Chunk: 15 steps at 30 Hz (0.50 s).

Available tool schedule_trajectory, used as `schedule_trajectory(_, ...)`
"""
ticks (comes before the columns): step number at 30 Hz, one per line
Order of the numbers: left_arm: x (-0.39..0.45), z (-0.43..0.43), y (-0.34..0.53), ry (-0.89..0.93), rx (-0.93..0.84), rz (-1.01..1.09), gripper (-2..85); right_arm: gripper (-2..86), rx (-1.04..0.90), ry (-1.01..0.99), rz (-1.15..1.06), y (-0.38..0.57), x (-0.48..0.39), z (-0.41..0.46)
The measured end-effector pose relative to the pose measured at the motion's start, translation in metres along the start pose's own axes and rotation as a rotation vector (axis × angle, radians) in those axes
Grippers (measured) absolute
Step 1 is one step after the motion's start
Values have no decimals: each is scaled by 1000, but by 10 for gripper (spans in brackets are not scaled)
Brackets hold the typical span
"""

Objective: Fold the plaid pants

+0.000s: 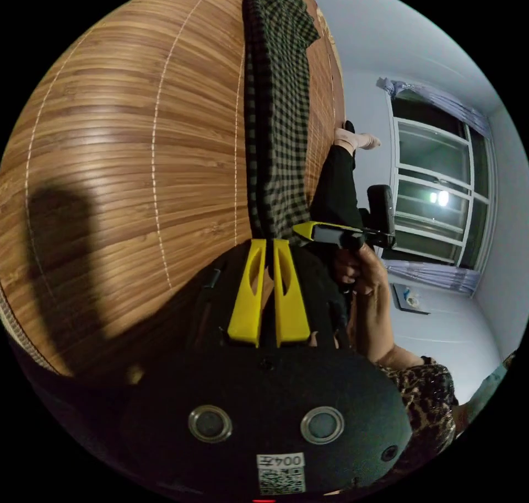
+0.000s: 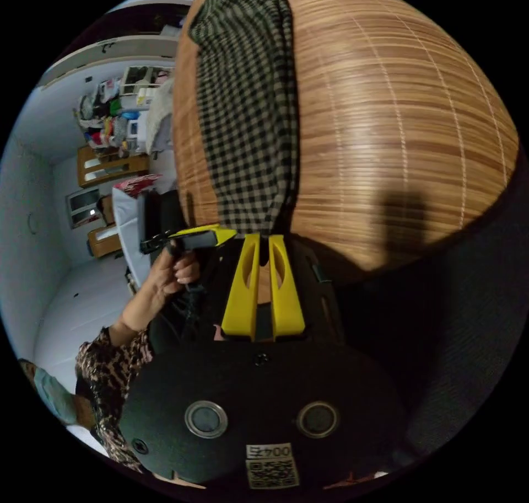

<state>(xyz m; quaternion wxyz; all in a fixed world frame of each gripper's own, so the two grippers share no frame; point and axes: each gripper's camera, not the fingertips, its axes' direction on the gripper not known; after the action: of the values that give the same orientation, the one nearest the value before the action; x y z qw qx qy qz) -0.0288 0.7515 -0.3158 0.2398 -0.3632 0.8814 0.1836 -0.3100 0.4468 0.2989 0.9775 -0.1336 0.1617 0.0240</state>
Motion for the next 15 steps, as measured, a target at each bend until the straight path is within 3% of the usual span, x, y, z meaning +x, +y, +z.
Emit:
schedule_trajectory(3,53,-51,3,191,149,130,30,39,194,-81,-142,17,-38,-54)
schedule_trajectory(6,127,-99,34,-23,185,365,25,39,335,73,-349,59,-101,-101)
schedule_trajectory(7,125,-101,40,-105,158,360,24,39,330,118,-383,67,-107,-101)
schedule_trajectory(11,40,-62,55,50,39,30,25,40,145,-19,-190,50,-53,-48)
schedule_trajectory(15,23,-40,69,32,-11,-26,29,39,29,9,-102,45,-27,-17)
